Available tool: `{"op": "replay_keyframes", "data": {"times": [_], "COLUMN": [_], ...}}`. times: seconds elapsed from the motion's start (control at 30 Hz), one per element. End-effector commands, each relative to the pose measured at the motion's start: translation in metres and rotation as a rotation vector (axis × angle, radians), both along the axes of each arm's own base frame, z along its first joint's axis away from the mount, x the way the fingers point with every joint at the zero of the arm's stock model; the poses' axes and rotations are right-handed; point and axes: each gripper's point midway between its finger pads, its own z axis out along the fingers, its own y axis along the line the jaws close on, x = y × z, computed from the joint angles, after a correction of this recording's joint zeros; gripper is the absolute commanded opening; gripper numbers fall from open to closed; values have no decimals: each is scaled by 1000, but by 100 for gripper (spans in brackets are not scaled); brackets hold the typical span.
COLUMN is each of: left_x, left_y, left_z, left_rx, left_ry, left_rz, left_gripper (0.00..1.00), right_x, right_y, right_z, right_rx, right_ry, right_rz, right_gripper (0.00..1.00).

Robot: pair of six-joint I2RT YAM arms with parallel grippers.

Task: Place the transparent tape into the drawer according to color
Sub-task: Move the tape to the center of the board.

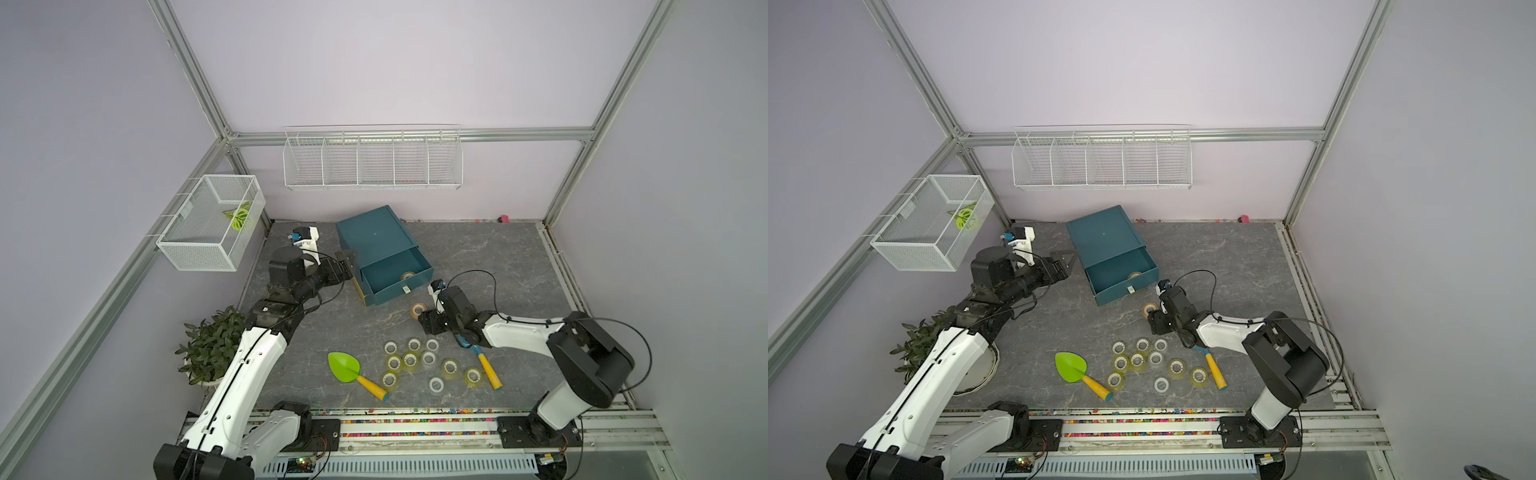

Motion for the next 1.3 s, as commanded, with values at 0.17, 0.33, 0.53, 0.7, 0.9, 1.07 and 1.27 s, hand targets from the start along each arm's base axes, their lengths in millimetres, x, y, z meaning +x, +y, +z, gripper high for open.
{"op": "replay_keyframes", "data": {"times": [0.17,0.33,0.53,0.7,0.9,1.07,1.27], "left_x": [1,1,1,1,0,0,-1], "left_y": [1,0,1,1,1,1,1], "left_z": [-5,-5,-3,-3,-1,-1,-1], "left_rx": [6,6,5,4,6,4,3], "left_ry": [5,3,-1,-3,-7,-8,-6], "left_rz": [-2,-3,0,0,1,0,-4], "left_gripper": [100,100,100,100,100,100,100], "right_x": [29,29,21,7,-16,-24,-12], "right_y": [3,-1,-15,-39,-89,-128,-123], "right_z": [-2,-9,-28,-43,-53,-45,-14], "right_rx": [-51,-90,-195,-300,-390,-371,-323], "right_ry": [-78,-47,28,96,192,233,210], "right_rz": [-68,-89,-97,-138,-279,-380,-391], "right_gripper": [71,65,60,57,56,58,65]}}
